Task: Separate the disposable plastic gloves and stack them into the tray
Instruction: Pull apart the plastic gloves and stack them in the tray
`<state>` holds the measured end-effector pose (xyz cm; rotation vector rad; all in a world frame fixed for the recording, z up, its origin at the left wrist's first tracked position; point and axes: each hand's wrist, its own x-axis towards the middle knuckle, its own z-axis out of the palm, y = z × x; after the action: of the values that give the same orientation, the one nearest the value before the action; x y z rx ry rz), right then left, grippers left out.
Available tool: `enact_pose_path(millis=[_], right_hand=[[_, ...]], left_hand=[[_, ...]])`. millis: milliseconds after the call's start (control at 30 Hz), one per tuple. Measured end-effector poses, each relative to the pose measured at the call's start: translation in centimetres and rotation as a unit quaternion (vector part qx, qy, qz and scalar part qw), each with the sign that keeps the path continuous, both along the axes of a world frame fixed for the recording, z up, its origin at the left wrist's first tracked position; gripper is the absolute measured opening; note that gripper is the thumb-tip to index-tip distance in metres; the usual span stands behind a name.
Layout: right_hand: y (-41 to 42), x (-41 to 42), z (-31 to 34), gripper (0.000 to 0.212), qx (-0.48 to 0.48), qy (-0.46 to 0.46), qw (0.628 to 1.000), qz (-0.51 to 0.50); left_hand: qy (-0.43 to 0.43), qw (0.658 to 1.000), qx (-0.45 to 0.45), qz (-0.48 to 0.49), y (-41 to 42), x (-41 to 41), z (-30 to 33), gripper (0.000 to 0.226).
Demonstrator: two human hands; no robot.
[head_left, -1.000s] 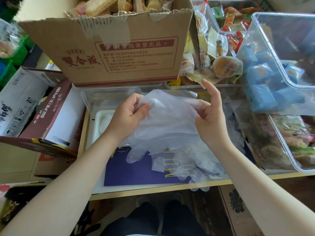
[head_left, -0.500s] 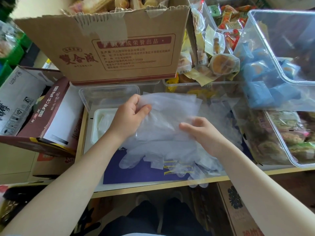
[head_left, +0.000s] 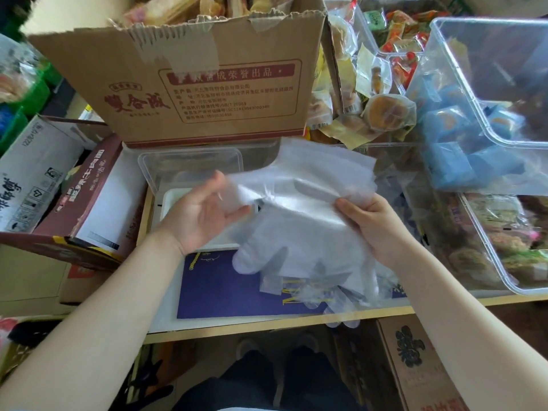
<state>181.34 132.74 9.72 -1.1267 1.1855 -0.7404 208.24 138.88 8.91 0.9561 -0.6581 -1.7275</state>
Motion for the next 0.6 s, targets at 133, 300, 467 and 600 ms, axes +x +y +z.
enact_pose_path(millis=[133,300,467,600], right_hand=[[0.0,-0.1,-1.1,0.013,0.016,-0.024,0.999,-0.029],[-0.2,-1.1,-1.3,0.011,0.042,-0.048,0.998,-0.027],[-0.4,-2.2,-2.1,0.048,0.097,-0.03,0.994,0.03],[-0.4,-2.4,-1.9,0.016,0.054,-0.074,0.992,0.082]], left_hand=[[-0.043,0.998,0.045,-0.029,0.9,-3.6,-0.6,0.091],[-0.259,0.959,0.046,0.101,0.4,-8.0,-0.9,0.013],[-0.297,0.942,0.04,0.155,-0.3,-8.4,-1.4,0.018],[-0.296,0.94,0.013,0.169,-0.7,-8.3,-0.8,0.02]])
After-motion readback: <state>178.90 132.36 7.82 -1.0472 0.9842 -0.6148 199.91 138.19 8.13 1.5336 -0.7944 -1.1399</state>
